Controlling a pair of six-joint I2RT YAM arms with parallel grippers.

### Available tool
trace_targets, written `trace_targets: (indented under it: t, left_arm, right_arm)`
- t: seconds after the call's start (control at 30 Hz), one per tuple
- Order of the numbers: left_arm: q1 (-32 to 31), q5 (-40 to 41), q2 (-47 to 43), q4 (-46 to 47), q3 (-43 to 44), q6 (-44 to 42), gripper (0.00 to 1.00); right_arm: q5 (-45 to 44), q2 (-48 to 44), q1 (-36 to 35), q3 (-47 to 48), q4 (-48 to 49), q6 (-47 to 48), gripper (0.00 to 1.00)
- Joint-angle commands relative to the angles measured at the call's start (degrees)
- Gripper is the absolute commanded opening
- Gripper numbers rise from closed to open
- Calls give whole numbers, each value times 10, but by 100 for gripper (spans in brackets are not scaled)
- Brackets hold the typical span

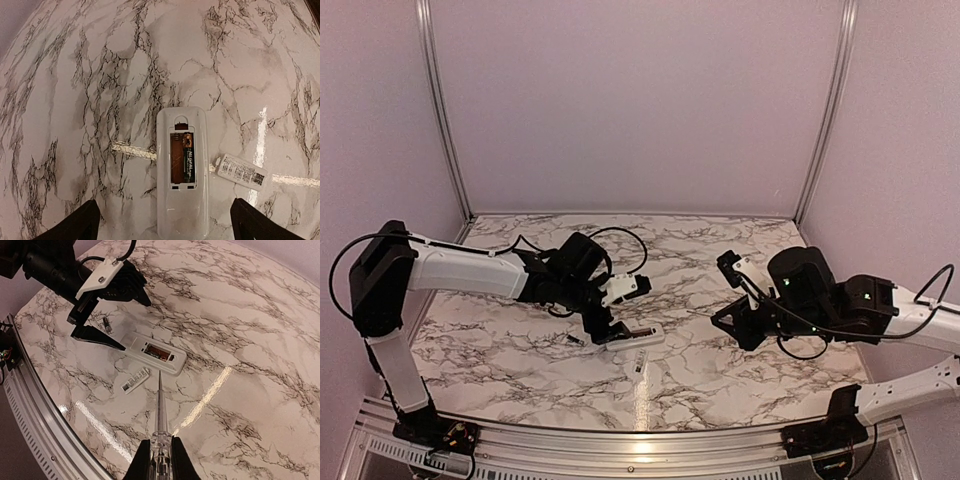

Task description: Unload the batteries from the remote control

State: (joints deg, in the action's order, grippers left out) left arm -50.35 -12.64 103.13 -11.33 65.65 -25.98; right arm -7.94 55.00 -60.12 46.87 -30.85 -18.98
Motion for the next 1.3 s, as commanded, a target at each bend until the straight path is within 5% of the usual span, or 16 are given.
trace_targets:
  t: [0.0,0.6,1.07,1.27]
  left_arm:
    - [6,-37,46,-90,44,-17,95]
    - [11,-42,144,-132,111,-24,84]
    - [8,-26,146,-103,77,-3,48]
    - [-8,23,78,0,7,9,33]
  right_arm:
    - [23,-10,-4,-1,12,13,0]
    - [42,-13,-4,-2,12,13,0]
    - [37,-4,-4,11,-1,11,0]
    - [24,8,-4,20,-8,6,0]
